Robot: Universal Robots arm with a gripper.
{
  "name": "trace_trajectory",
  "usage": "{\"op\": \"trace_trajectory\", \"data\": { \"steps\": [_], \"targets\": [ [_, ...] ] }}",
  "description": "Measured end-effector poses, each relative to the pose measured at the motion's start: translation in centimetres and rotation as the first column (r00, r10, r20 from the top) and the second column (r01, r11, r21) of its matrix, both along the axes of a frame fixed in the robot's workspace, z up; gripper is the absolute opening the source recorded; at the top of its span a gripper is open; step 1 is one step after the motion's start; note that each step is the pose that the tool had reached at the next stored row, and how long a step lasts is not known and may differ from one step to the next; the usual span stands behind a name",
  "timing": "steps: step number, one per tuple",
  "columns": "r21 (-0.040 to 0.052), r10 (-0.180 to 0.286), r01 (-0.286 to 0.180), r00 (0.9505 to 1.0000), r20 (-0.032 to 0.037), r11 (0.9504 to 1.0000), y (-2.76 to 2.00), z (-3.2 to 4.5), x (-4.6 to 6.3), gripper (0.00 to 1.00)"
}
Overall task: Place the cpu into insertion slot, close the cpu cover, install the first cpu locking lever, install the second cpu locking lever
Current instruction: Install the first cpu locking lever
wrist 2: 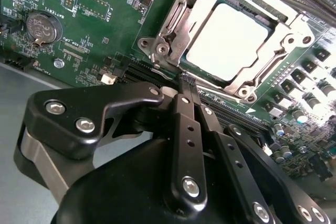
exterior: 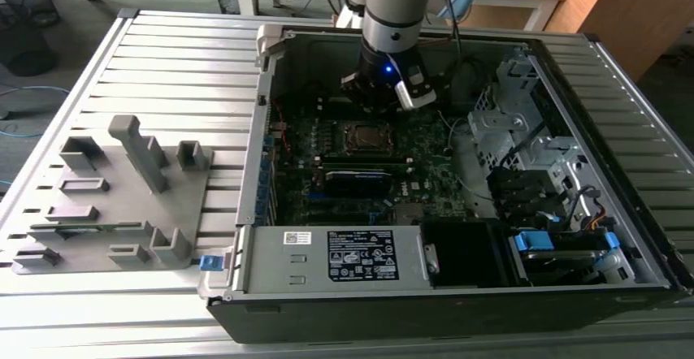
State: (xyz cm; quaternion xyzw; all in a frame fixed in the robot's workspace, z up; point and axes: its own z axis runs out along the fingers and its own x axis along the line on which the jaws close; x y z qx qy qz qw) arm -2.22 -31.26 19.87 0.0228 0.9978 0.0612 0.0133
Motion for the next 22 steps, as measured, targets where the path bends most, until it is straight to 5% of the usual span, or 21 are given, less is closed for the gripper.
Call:
{"op": "trace_trajectory", "data": {
  "steps": [22],
  "targets": [
    [0.0001, -0.002, 0.002, 1.0, 0.0071, 1.0, 0.62, 0.4, -0.13, 0.11]
  ]
}}
